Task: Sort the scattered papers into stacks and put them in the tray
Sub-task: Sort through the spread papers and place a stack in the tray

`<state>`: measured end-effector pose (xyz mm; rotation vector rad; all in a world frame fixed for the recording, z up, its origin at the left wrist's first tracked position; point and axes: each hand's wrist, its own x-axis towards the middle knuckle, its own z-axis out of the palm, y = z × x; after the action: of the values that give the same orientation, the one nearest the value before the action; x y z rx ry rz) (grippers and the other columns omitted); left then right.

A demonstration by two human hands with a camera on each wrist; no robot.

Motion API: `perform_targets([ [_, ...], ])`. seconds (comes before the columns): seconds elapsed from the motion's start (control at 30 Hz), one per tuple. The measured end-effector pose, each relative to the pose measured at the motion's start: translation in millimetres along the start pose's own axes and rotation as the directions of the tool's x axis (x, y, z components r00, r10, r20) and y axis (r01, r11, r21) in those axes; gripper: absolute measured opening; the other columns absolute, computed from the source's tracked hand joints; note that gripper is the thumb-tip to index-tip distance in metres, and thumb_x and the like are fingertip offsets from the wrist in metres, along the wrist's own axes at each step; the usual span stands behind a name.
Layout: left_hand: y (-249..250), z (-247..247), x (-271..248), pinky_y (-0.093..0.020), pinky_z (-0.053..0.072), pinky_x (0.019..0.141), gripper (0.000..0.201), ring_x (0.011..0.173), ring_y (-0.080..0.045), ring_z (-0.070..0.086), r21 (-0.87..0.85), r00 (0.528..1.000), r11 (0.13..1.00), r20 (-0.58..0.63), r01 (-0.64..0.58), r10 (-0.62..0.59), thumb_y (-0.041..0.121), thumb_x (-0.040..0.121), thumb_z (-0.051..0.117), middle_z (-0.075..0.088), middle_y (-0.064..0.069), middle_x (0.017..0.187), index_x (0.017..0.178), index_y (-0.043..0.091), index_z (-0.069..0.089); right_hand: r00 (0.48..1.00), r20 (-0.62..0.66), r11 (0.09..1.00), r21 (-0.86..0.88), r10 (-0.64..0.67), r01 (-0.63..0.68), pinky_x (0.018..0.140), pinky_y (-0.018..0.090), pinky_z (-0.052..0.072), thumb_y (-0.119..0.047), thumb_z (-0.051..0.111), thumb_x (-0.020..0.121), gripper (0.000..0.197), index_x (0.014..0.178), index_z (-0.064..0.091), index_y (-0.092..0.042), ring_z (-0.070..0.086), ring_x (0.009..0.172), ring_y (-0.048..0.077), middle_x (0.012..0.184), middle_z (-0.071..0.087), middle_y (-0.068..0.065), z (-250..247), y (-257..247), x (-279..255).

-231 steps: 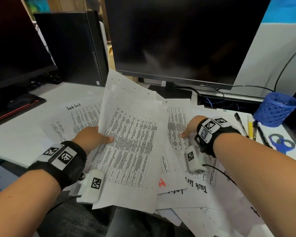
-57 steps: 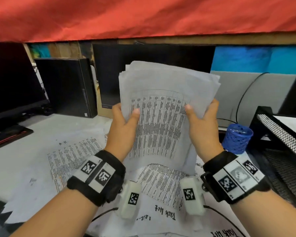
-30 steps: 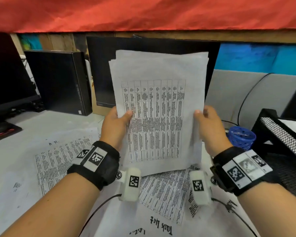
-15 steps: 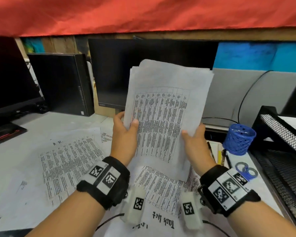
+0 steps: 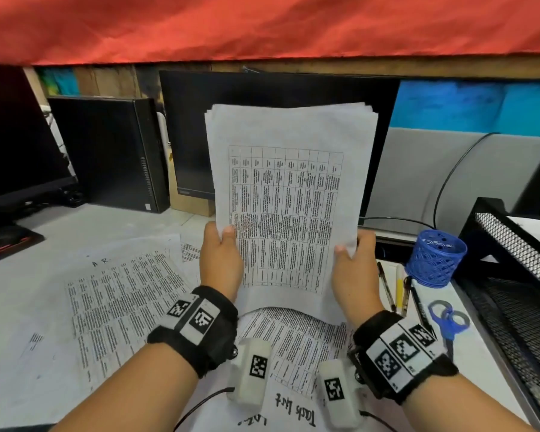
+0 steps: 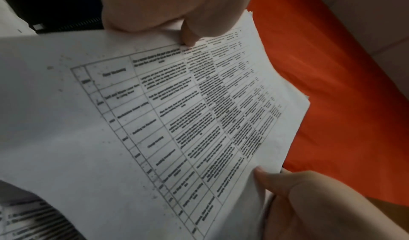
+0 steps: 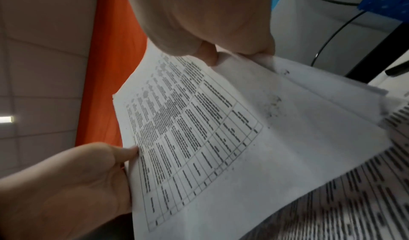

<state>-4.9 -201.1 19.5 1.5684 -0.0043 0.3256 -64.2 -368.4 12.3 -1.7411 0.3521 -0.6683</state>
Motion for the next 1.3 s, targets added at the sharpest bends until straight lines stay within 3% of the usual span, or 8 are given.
perform_targets([
  [0.13,-2.2,2.2,-19.1,-0.025,0.039,0.065,0.013,0.079,0.001,0.049,0.015,0.993,0.999,0.108,0.033,-0.035,0.030,0.102,0.037,0.052,0.015,0.090,0.111,0.024,0.042,0.985,0.147,0.988,-0.138,0.093,-0.072,0.068,0.026,0.042,-0.008,0.038,0.100,0.028,0.127,0.035,-0.016,0.050,0.077,0.004,0.100,0.054,-0.004,-2.7,6.4,-6.6],
  [0.3,-14.1,15.5,-28.0,-0.035,0.046,0.082,0.008,0.094,-0.022,0.056,0.119,0.995,0.993,0.099,0.010,-0.022,0.023,0.101,0.039,0.058,-0.004,0.104,0.107,0.022,0.044,0.966,0.150,0.974,-0.121,0.210,-0.192,0.086,0.033,0.047,0.004,0.030,0.097,0.041,0.135,0.037,-0.011,0.057,0.102,0.034,0.116,0.058,0.016,-0.1,10.2,-8.6],
  [0.6,3.2,-13.3,-27.2,-0.018,0.045,0.074,0.023,0.095,0.001,0.062,0.026,0.967,1.000,0.253,0.001,-0.007,0.015,0.096,0.053,0.065,0.016,0.105,0.113,0.030,0.053,0.995,0.082,0.995,-0.079,0.062,-0.055,0.062,0.023,0.041,-0.014,0.038,0.100,0.017,0.115,0.039,-0.022,0.053,0.081,0.006,0.093,0.056,-0.009,-39.3,-5.6,-4.7],
  [0.7,7.5,-26.6,-30.0,-0.013,0.050,0.068,0.026,0.092,0.002,0.067,-0.022,0.950,0.999,0.312,0.024,-0.016,0.011,0.095,0.054,0.070,0.016,0.104,0.114,0.029,0.058,0.986,0.141,0.988,-0.133,0.093,-0.074,0.076,0.031,0.047,-0.016,0.039,0.099,0.024,0.122,0.038,-0.022,0.057,0.089,0.010,0.102,0.058,-0.005,-45.7,-5.8,-9.6],
  [0.77,6.7,-32.0,-31.2,-0.020,0.051,0.078,0.028,0.098,-0.003,0.066,0.014,0.940,0.999,0.340,0.035,-0.037,0.014,0.095,0.055,0.069,0.014,0.109,0.119,0.028,0.058,0.977,0.171,0.982,-0.162,0.125,-0.098,0.086,0.037,0.049,-0.015,0.040,0.098,0.027,0.122,0.043,-0.027,0.059,0.097,0.015,0.108,0.060,-0.005,-44.7,-2.7,-16.1],
  [0.97,-5.2,-37.3,-37.5,-0.034,0.043,0.098,0.029,0.112,-0.014,0.057,0.191,0.939,0.980,0.321,0.062,-0.122,0.022,0.099,0.048,0.062,0.009,0.119,0.127,0.026,0.054,0.977,0.170,0.988,-0.102,0.128,-0.112,0.063,0.020,0.047,-0.008,0.041,0.098,0.022,0.112,0.050,-0.024,0.061,0.086,0.008,0.097,0.063,-0.007,-42.3,-3.1,-36.1],
  [1.13,7.5,-43.7,-40.7,-0.032,0.049,0.086,0.023,0.099,-0.014,0.062,0.161,0.958,0.987,0.281,0.013,-0.059,0.017,0.099,0.045,0.066,0.006,0.106,0.116,0.028,0.057,0.969,0.195,0.984,-0.123,0.151,-0.129,0.090,0.035,0.050,-0.016,0.044,0.098,0.024,0.120,0.051,-0.020,0.061,0.102,0.017,0.112,0.064,-0.003,-47.3,-6.9,-44.3],
  [1.3,19.7,-49.2,-50.7,-0.030,0.051,0.087,0.024,0.097,-0.011,0.064,0.087,0.959,0.996,0.284,-0.017,-0.009,0.016,0.099,0.047,0.067,0.009,0.105,0.116,0.028,0.058,0.938,0.266,0.957,-0.243,0.223,-0.159,0.098,0.042,0.046,-0.026,0.043,0.098,0.031,0.128,0.048,-0.021,0.059,0.107,0.019,0.118,0.062,-0.002,-56.4,-5.1,-60.1],
])
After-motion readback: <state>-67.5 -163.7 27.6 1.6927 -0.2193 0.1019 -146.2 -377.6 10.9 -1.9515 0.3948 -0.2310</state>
